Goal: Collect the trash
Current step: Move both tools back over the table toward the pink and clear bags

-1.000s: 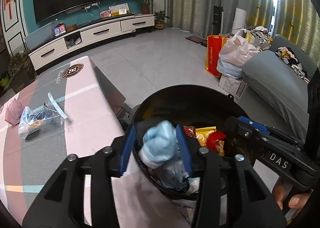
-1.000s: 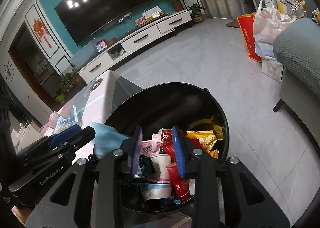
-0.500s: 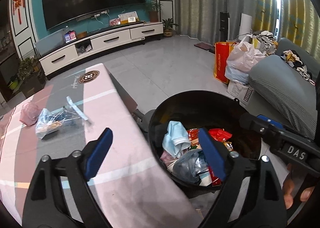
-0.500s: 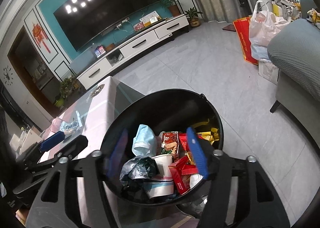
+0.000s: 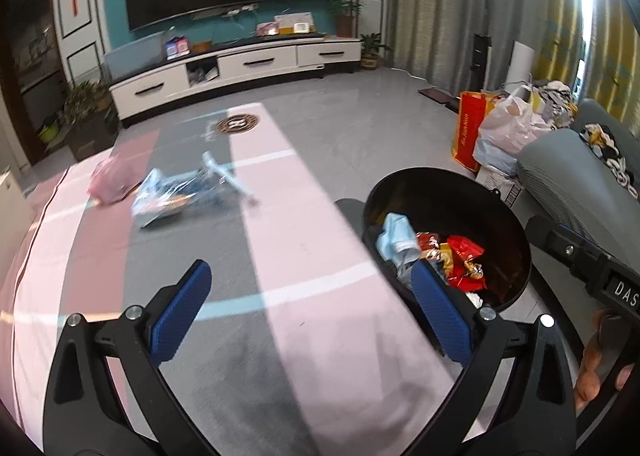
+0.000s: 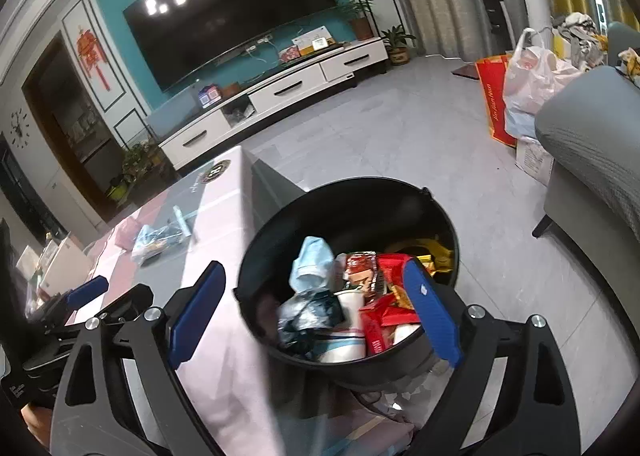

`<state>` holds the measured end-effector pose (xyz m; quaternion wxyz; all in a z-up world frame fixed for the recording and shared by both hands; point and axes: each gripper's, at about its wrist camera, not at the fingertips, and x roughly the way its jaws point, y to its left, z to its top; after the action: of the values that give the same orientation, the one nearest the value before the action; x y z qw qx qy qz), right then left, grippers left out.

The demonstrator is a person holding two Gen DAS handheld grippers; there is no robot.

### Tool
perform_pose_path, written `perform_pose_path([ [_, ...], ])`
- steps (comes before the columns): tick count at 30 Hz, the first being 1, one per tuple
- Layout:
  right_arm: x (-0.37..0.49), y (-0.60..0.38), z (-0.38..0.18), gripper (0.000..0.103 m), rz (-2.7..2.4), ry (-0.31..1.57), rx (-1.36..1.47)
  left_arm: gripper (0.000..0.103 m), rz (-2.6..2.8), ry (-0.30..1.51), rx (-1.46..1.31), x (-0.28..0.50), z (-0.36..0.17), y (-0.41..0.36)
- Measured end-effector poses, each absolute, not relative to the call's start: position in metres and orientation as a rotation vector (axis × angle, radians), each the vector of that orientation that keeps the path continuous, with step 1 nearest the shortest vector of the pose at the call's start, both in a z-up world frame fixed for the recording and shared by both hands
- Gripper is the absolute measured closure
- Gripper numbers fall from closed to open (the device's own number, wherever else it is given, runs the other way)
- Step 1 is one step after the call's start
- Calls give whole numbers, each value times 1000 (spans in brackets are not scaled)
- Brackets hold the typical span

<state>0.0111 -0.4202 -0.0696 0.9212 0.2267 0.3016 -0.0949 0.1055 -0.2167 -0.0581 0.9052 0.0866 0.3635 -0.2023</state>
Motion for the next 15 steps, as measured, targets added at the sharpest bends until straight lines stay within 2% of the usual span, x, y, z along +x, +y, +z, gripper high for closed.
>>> perform_pose_path([
  [15, 38, -339, -47, 13, -89, 648, 347, 3, -343, 782, 43, 103, -52, -118],
])
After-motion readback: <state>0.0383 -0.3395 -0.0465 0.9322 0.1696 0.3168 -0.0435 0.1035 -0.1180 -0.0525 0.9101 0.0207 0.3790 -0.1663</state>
